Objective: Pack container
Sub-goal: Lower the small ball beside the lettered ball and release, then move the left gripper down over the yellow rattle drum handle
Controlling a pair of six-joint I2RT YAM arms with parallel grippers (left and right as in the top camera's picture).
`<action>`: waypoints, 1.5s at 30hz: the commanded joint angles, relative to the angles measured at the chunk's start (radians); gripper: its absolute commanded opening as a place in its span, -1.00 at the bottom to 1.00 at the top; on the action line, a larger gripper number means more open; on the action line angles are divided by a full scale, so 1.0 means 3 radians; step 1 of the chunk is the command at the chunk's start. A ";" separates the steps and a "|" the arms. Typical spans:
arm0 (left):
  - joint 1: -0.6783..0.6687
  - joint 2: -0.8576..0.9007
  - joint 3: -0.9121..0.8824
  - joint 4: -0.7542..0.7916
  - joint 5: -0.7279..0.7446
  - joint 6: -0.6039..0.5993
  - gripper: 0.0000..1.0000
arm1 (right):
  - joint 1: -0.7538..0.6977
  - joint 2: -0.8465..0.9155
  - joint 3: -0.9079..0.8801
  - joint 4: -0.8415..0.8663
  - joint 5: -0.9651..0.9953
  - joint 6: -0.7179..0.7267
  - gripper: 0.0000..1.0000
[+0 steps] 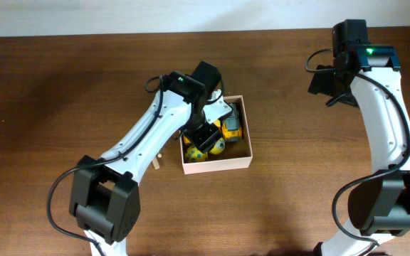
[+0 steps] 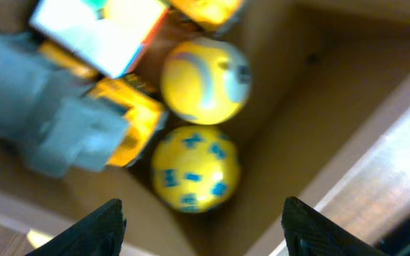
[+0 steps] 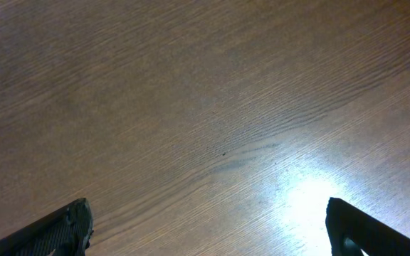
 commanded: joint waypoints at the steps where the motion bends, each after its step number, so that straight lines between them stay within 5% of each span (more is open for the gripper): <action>1: 0.0155 0.0010 0.0131 0.0024 -0.0312 -0.0439 0.45 | -0.0003 0.0011 -0.0031 0.0000 0.0006 0.0041 0.98; 17: 0.0984 -0.0018 0.0289 0.0046 -0.0319 -0.1488 0.55 | -0.0003 0.0011 -0.0031 0.0000 0.0006 0.0041 0.97; 31: 0.0987 -0.0018 -0.0970 0.0584 -0.0454 -0.2547 0.47 | -0.0003 0.0011 -0.0031 0.0000 0.0008 0.0041 0.98; 45: 0.0987 -0.0018 -0.1586 0.1139 -0.0028 -0.2988 0.48 | -0.0003 0.0011 -0.0031 0.0000 0.0006 0.0041 0.97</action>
